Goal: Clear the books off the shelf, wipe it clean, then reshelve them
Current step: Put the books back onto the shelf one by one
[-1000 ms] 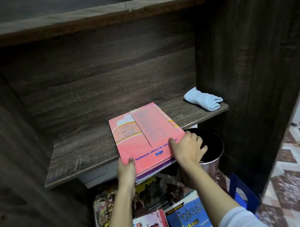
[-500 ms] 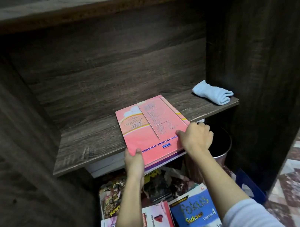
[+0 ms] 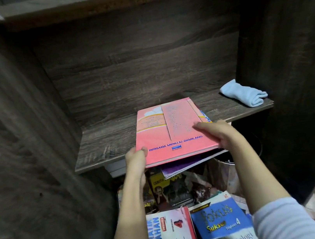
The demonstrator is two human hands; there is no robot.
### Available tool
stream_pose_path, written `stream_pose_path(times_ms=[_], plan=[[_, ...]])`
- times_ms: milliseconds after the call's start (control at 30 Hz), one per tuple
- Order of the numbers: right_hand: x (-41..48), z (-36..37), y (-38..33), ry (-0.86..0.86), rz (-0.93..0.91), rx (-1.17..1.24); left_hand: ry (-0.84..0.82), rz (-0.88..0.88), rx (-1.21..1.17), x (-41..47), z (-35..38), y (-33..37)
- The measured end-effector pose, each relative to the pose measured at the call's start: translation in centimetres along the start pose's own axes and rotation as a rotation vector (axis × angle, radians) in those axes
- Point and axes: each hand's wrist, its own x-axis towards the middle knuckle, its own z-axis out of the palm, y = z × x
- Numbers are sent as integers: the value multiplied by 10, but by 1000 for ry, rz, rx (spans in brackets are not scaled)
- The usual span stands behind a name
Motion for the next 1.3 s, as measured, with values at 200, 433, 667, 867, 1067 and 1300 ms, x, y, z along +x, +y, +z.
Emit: stream_pose_path(times_ms=[200, 433, 667, 867, 1067, 1300], plan=[[-6, 5, -5, -340, 143, 72, -155, -64, -92, -7, -25, 21], [-35, 46, -28, -268, -75, 380, -114, -31, -97, -7, -55, 38], [-78, 100, -43, -203, -438, 265, 226, 215, 361, -1, -92, 78], [-112, 153, -27, -117, -775, 65, 188, 516, 292, -22, -98, 181], [-128, 204, 0, -5, -1061, -97, 61, 547, 371, -50, -91, 216], [-126, 238, 25, 23, -1273, -344, 307, 954, 718, -45, -120, 194]])
